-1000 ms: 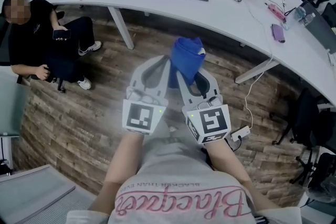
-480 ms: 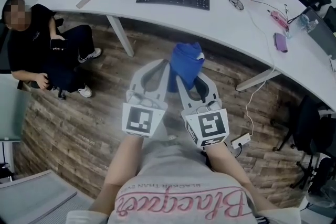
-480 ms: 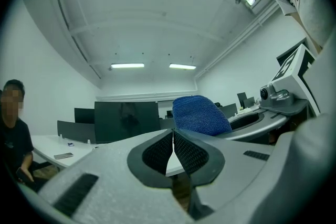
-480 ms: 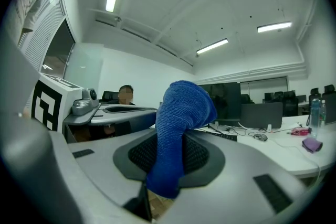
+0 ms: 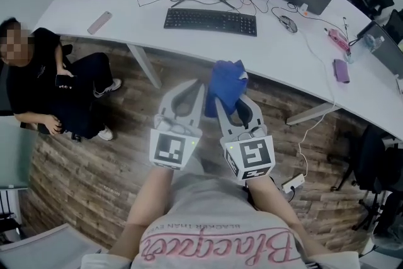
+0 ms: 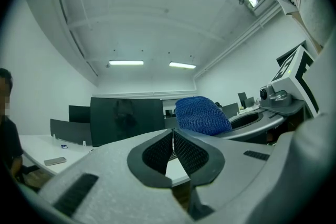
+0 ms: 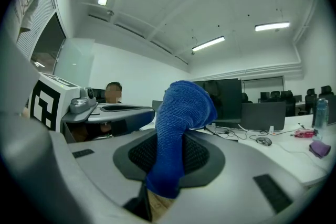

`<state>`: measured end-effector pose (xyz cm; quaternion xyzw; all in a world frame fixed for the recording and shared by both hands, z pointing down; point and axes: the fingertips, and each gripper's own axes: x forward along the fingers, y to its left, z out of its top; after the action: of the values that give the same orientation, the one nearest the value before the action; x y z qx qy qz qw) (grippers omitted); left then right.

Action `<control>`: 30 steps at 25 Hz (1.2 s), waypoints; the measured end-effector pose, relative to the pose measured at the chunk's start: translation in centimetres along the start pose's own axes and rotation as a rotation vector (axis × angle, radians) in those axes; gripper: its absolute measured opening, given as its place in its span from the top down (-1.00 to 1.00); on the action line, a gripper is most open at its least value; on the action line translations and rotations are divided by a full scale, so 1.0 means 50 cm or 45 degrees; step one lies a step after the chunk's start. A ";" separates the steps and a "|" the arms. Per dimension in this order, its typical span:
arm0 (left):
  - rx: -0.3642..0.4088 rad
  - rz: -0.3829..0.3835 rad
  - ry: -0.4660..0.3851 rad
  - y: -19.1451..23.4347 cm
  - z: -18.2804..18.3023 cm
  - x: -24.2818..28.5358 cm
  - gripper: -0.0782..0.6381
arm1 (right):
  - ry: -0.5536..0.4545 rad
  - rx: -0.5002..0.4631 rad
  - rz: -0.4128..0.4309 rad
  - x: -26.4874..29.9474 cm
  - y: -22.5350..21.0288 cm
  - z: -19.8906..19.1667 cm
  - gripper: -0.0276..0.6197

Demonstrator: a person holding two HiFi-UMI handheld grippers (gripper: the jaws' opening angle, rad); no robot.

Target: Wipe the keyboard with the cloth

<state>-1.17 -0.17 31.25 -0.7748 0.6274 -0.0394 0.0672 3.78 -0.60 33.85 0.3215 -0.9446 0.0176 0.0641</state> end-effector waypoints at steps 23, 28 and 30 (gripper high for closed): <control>-0.075 -0.036 0.038 0.380 -0.083 0.170 0.76 | 0.070 0.000 -0.050 0.420 0.007 0.055 0.63; -0.081 -0.021 0.050 0.416 -0.106 0.181 0.76 | 0.091 -0.055 -0.023 0.453 0.003 0.057 0.63; -0.070 -0.015 0.058 0.424 -0.113 0.187 0.76 | 0.097 -0.070 -0.019 0.462 -0.009 0.059 0.63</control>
<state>-20.52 -13.95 33.35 -0.7789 0.6251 -0.0400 0.0315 -14.41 -15.15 34.00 0.3258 -0.9391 0.0034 0.1089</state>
